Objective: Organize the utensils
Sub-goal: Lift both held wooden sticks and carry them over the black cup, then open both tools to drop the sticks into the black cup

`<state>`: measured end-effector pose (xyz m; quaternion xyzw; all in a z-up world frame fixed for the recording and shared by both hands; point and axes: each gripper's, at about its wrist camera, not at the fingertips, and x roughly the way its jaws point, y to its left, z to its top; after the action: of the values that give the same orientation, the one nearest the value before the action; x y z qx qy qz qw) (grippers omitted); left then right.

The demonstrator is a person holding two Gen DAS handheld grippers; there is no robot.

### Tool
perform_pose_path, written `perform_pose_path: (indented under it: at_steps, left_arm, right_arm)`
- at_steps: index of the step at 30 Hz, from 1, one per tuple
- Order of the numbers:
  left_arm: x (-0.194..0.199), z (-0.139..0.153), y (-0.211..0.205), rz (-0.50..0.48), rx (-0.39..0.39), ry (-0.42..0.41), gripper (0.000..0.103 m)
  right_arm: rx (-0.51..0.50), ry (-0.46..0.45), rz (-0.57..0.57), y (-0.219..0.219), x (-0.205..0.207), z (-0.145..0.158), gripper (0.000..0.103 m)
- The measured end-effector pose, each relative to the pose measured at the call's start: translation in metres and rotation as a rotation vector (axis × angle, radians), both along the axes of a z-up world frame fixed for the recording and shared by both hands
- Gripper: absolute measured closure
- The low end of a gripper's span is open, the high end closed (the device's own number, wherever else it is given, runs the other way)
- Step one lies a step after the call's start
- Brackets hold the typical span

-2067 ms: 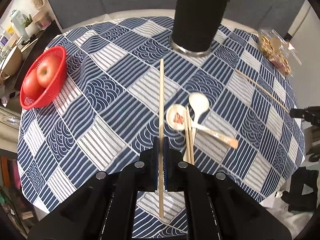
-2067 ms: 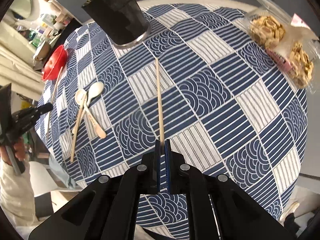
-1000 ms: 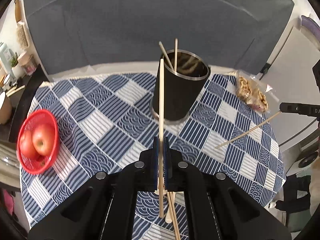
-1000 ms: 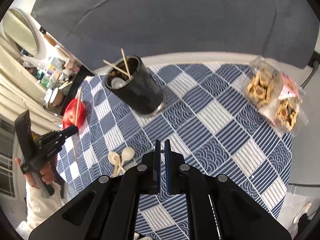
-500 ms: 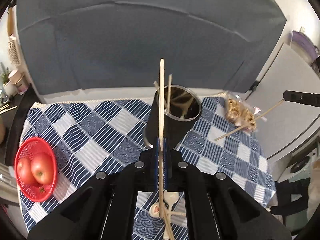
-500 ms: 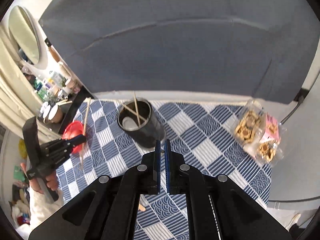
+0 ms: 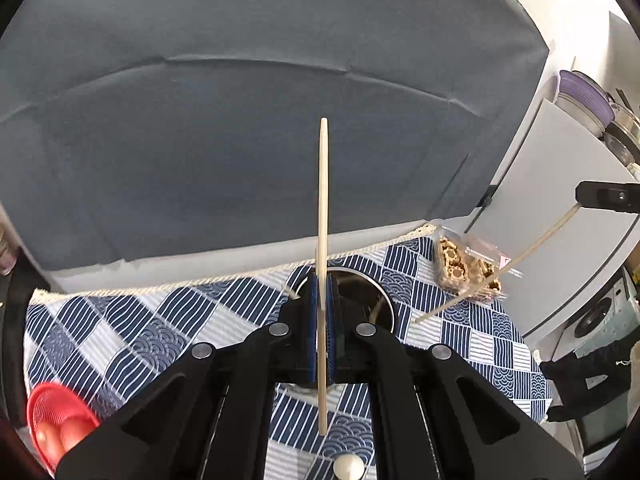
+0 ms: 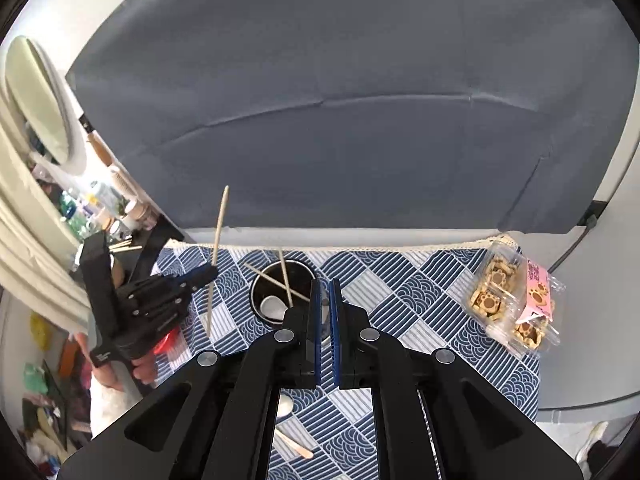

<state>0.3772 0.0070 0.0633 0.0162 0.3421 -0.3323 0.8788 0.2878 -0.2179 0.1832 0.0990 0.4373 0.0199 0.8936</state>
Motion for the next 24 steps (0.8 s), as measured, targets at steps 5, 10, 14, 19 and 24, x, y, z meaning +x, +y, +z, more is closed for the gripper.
perform_pose_path:
  at_steps: [5, 10, 14, 19, 24]
  left_arm:
    - [0.019, -0.004, -0.011, -0.054, -0.044, 0.012, 0.099]
    - [0.030, -0.013, -0.025, -0.108, -0.074, -0.006, 0.099]
    - [0.034, -0.019, -0.033, -0.143, -0.103, -0.019, 0.099]
    - [0.037, -0.030, -0.044, -0.183, -0.104, -0.033, 0.099]
    - [0.038, -0.048, -0.045, -0.193, -0.109, -0.009, 0.099]
  right_arm:
    - [-0.047, 0.014, 0.001, 0.015, 0.017, 0.009, 0.099]
    - [-0.066, 0.002, 0.024, 0.026, 0.030, 0.013, 0.099]
    - [-0.041, 0.000, 0.035, 0.031, 0.039, 0.011, 0.099]
    - [-0.014, 0.007, 0.043, 0.034, 0.051, 0.004, 0.099]
    - [-0.009, 0.042, 0.049, 0.036, 0.059, -0.017, 0.099]
